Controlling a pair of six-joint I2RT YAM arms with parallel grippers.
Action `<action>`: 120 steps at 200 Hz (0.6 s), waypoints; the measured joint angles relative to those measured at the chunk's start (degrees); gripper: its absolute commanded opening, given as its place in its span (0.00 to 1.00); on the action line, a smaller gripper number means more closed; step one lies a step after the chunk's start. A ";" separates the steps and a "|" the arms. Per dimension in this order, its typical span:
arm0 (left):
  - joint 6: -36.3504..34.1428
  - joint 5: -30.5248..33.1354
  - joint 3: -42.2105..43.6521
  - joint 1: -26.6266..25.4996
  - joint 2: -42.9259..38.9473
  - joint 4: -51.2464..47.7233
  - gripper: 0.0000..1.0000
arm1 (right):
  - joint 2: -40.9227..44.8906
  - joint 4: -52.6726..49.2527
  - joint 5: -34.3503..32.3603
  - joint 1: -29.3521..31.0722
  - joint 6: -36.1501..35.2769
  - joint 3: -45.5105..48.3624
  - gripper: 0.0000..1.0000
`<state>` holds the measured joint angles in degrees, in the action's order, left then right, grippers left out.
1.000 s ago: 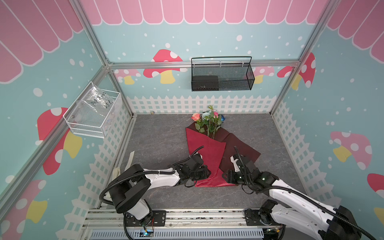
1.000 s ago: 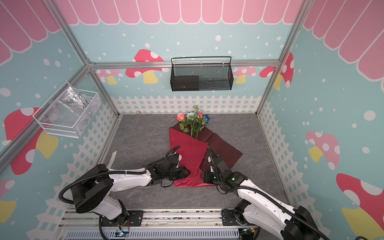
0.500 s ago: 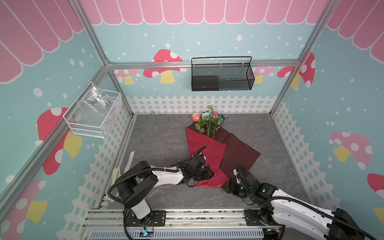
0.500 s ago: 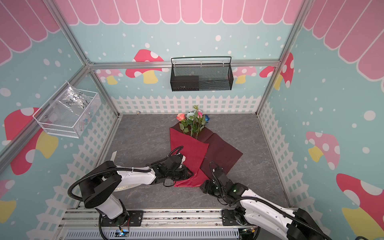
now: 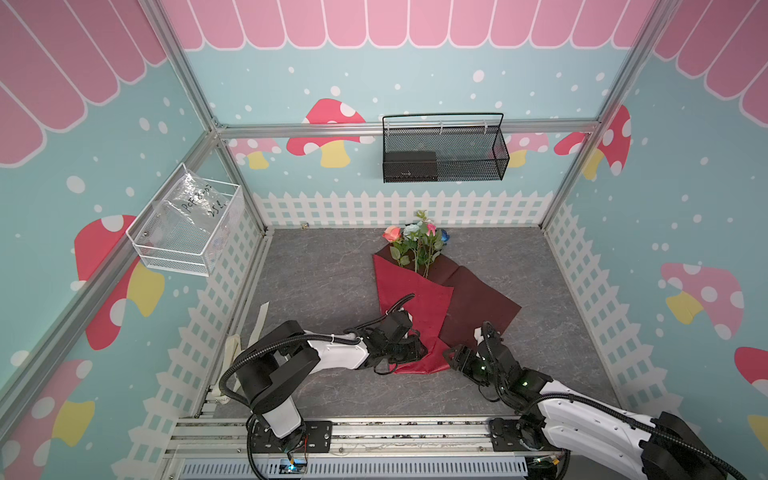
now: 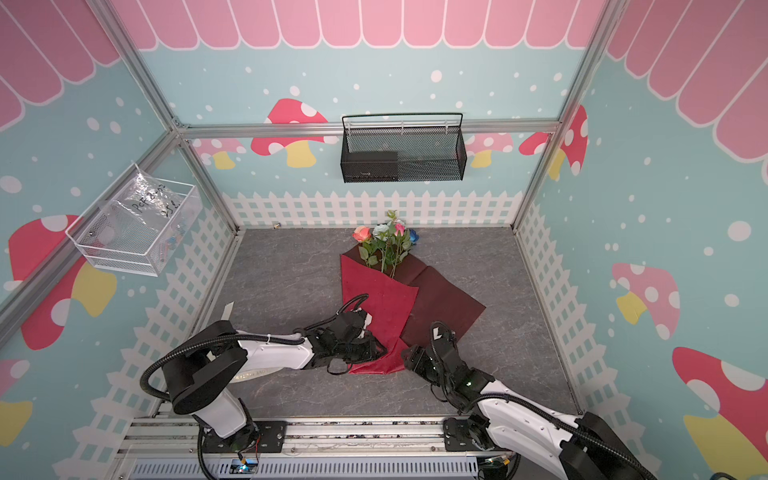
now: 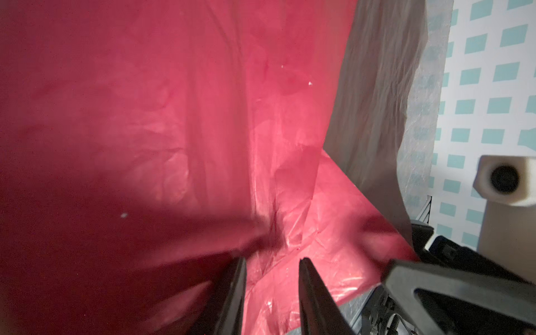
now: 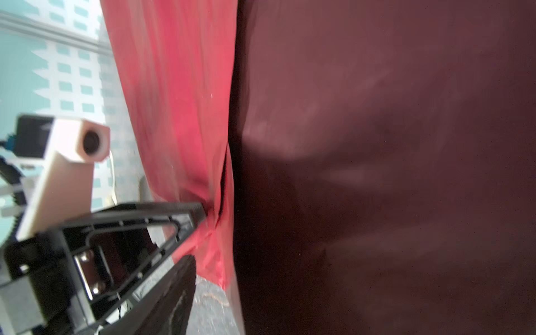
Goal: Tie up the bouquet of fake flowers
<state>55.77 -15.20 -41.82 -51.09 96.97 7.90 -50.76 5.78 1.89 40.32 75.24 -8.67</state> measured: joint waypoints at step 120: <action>-0.07 0.46 -0.76 0.00 0.00 -2.29 0.34 | -10.34 8.37 1.38 -20.39 -18.21 -2.45 0.70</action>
<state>55.70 -14.74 -42.59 -51.09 96.97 5.61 -61.10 14.15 3.27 19.92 57.04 -11.11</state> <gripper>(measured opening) 0.342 0.727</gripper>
